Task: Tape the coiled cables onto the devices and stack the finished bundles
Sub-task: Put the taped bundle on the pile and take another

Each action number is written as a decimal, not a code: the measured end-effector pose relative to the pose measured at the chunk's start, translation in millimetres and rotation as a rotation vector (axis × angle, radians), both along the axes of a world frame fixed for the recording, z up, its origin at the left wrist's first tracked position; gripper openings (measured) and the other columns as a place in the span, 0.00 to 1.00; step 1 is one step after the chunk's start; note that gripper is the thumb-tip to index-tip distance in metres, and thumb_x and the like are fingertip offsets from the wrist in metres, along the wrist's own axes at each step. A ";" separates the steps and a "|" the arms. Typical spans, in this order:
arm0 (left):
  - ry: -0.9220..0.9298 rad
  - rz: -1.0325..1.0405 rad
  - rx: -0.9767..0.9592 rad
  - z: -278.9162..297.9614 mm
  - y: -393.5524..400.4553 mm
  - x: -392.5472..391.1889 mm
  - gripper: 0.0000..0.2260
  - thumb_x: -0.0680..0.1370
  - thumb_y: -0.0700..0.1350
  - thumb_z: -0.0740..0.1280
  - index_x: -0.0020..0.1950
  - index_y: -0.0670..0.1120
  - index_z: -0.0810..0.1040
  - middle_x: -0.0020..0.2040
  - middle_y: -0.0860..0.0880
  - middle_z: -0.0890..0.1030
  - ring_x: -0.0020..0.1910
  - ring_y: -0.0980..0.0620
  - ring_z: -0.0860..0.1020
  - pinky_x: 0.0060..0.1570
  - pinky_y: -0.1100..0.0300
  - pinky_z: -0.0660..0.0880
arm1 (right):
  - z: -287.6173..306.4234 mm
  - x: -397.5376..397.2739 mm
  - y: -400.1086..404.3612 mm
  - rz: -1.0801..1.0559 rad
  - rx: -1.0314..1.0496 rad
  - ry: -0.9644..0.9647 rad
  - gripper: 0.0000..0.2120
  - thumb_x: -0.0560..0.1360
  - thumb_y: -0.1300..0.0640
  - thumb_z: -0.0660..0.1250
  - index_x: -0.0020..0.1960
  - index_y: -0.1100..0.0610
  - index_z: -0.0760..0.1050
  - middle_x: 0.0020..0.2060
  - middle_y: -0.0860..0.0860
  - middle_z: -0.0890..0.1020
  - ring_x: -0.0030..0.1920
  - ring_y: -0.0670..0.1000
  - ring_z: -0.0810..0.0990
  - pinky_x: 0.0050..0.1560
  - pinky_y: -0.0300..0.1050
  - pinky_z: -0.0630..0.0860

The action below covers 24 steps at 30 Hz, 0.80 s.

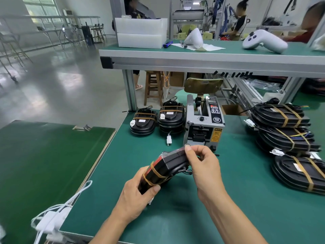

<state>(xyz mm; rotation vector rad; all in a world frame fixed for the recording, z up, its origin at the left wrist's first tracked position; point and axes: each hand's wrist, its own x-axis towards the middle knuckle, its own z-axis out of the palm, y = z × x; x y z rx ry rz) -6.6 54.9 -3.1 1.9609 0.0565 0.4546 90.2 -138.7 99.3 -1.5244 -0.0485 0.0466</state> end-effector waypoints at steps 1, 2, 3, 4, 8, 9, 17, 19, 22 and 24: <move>0.003 -0.003 -0.002 -0.2 0.1 0.3 0.29 0.74 0.75 0.72 0.71 0.64 0.75 0.39 0.47 0.84 0.34 0.54 0.80 0.41 0.68 0.76 | -0.3 -1.3 0.2 0.016 -0.006 -0.005 0.14 0.71 0.43 0.78 0.50 0.50 0.81 0.44 0.45 0.86 0.44 0.43 0.83 0.44 0.38 0.79; 0.008 -0.006 -0.004 -0.7 0.4 0.6 0.29 0.74 0.74 0.72 0.71 0.65 0.75 0.41 0.47 0.85 0.36 0.51 0.81 0.42 0.68 0.76 | -0.7 -2.1 0.2 0.034 -0.016 -0.004 0.20 0.67 0.39 0.79 0.52 0.49 0.80 0.46 0.46 0.86 0.46 0.45 0.84 0.47 0.43 0.81; 0.014 -0.007 -0.006 -1.5 0.5 1.0 0.29 0.74 0.74 0.72 0.71 0.65 0.75 0.42 0.48 0.86 0.38 0.49 0.82 0.43 0.67 0.77 | -1.1 -2.5 -0.1 0.046 -0.034 0.001 0.26 0.62 0.36 0.79 0.53 0.48 0.79 0.48 0.46 0.86 0.48 0.47 0.84 0.51 0.47 0.83; 0.017 -0.005 -0.006 -2.2 0.5 1.5 0.29 0.74 0.74 0.72 0.71 0.64 0.75 0.43 0.48 0.86 0.39 0.48 0.83 0.44 0.67 0.77 | -1.8 -2.6 -0.5 0.058 -0.057 -0.002 0.30 0.59 0.34 0.79 0.55 0.47 0.78 0.50 0.46 0.85 0.50 0.47 0.84 0.55 0.51 0.83; 0.021 0.007 -0.013 -6.1 3.3 3.1 0.29 0.75 0.73 0.72 0.71 0.60 0.77 0.42 0.48 0.85 0.37 0.52 0.81 0.42 0.66 0.77 | -6.0 -2.4 -1.2 0.131 -0.117 -0.023 0.40 0.54 0.22 0.78 0.59 0.41 0.74 0.56 0.42 0.83 0.57 0.42 0.82 0.62 0.50 0.80; 0.023 0.013 -0.025 -7.4 3.9 3.4 0.28 0.76 0.72 0.73 0.70 0.59 0.77 0.40 0.48 0.84 0.36 0.54 0.80 0.42 0.65 0.77 | -6.9 -1.7 -1.6 0.139 -0.074 -0.015 0.42 0.53 0.20 0.76 0.60 0.41 0.74 0.57 0.41 0.83 0.58 0.40 0.82 0.62 0.48 0.79; 0.072 0.061 -0.176 -4.5 5.0 4.9 0.22 0.75 0.77 0.69 0.57 0.62 0.75 0.32 0.47 0.80 0.29 0.52 0.77 0.36 0.57 0.75 | -21.4 1.8 -14.2 0.276 0.276 0.100 0.33 0.69 0.35 0.77 0.70 0.39 0.70 0.61 0.38 0.84 0.66 0.44 0.81 0.76 0.51 0.68; 0.100 0.103 -0.134 0.8 5.0 3.3 0.24 0.74 0.80 0.64 0.58 0.64 0.77 0.43 0.54 0.86 0.41 0.58 0.82 0.45 0.64 0.76 | -25.5 -1.1 -16.6 0.306 0.281 0.084 0.33 0.72 0.37 0.70 0.74 0.43 0.67 0.64 0.40 0.83 0.68 0.45 0.80 0.77 0.52 0.66; 0.169 0.078 -0.278 11.4 3.5 3.5 0.25 0.77 0.77 0.61 0.65 0.66 0.81 0.63 0.56 0.86 0.64 0.58 0.82 0.62 0.64 0.75 | -36.0 -4.1 -20.4 0.394 0.240 0.082 0.30 0.79 0.39 0.64 0.78 0.46 0.64 0.70 0.41 0.79 0.72 0.44 0.76 0.78 0.52 0.63; 0.201 0.016 -0.491 17.7 4.3 4.6 0.25 0.83 0.70 0.60 0.70 0.58 0.83 0.68 0.49 0.85 0.70 0.50 0.81 0.69 0.53 0.77 | -44.5 -7.4 -20.8 0.451 0.179 0.064 0.32 0.78 0.37 0.64 0.79 0.44 0.63 0.73 0.38 0.75 0.74 0.42 0.73 0.78 0.50 0.62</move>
